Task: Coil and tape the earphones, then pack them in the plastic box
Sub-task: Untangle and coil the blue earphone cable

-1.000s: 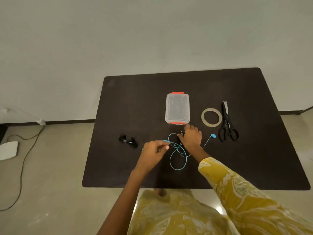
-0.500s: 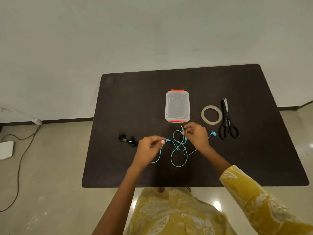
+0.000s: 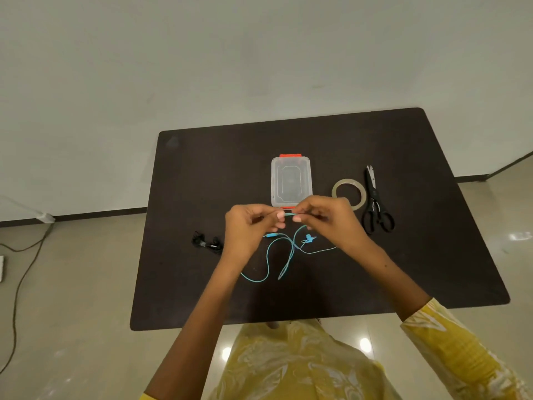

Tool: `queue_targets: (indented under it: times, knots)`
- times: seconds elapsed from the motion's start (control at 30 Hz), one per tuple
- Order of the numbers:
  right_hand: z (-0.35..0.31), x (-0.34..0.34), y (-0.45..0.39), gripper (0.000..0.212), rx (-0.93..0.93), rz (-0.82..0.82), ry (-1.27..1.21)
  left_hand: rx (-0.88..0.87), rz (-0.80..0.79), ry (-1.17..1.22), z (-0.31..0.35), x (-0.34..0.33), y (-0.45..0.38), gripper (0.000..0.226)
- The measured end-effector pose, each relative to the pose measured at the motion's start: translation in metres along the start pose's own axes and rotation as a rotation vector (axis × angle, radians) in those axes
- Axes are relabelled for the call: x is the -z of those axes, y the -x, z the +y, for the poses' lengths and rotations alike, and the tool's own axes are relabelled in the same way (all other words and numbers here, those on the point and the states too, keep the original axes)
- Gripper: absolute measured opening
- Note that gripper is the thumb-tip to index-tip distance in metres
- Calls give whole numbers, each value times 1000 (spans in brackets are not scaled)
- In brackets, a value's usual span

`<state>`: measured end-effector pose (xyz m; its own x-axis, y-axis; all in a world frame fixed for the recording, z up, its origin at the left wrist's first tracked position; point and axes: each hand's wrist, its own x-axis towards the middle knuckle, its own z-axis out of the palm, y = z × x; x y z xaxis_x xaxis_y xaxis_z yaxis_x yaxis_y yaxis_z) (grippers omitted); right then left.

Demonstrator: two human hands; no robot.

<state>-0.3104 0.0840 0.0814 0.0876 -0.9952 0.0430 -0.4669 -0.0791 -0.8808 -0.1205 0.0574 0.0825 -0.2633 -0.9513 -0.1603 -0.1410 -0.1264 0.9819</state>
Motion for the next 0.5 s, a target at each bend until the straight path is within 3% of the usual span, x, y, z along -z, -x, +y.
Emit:
queue_targets:
  times: [0.2,0.33,0.5]
  knots:
    - [-5,22,-6,14,-30,59,-56,9,17,8,12,16,5,7]
    - [-16,29,-12,12,48,7,63,-15,-58,-141,15,20,7,17]
    - [-33,20,-17,12,141,-102,155,2,-207,-33,22,9,10,24]
